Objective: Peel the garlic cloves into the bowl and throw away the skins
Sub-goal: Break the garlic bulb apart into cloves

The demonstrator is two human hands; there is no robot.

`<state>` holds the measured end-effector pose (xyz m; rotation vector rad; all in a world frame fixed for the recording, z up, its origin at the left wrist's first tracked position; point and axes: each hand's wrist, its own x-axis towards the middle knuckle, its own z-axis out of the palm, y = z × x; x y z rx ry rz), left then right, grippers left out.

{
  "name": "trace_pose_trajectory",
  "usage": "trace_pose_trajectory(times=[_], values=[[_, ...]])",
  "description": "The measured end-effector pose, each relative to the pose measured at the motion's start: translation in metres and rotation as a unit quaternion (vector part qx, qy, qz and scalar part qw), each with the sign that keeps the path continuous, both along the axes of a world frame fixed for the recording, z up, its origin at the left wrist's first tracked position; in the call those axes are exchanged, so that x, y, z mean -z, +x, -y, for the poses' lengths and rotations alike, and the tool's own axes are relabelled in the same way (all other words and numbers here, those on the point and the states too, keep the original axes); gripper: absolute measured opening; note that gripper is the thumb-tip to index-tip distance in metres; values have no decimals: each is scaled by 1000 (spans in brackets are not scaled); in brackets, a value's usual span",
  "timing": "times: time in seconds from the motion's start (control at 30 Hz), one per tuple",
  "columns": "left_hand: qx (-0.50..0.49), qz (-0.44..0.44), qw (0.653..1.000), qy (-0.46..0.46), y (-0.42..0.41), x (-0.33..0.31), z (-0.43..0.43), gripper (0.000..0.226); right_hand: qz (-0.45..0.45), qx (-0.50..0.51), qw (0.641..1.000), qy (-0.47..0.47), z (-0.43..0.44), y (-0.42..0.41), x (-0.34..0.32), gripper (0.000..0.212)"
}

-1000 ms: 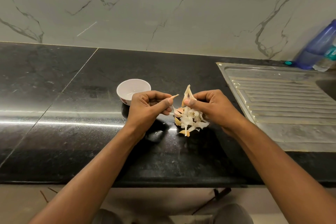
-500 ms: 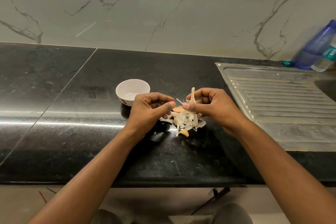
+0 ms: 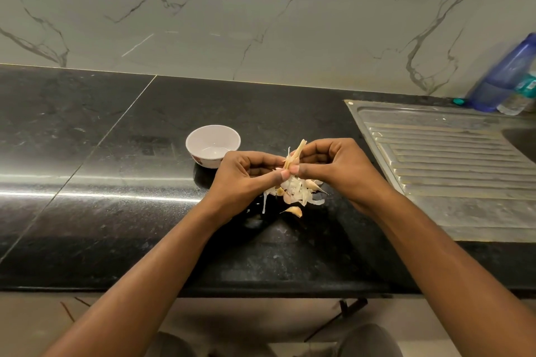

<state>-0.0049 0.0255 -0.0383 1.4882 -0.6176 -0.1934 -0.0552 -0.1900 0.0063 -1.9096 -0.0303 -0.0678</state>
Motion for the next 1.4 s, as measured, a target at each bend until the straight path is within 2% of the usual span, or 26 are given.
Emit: trace_pose_trajectory(times=[0.3, 0.5, 0.73, 1.1, 1.27, 1.4], values=[[-15, -11, 1000, -7, 4, 2, -1, 19, 21, 5, 999, -36, -9, 2, 1, 23], [11, -8, 1000, -15, 4, 1, -1, 19, 16, -1, 1000, 3, -10, 3, 5, 26], [-62, -41, 996, -43, 4, 1, 1, 18, 13, 30, 999, 16, -10, 3, 8, 26], [-118, -50, 991, -27, 8, 6, 3, 14, 2, 33, 999, 1, -3, -3, 7, 18], [-109, -41, 993, -22, 8, 3, 1, 12, -6, 30, 999, -14, -1, -6, 5, 16], [-54, 0, 998, 10, 3, 1, 1, 17, -11, 34, 999, -32, -3, -7, 4, 18]])
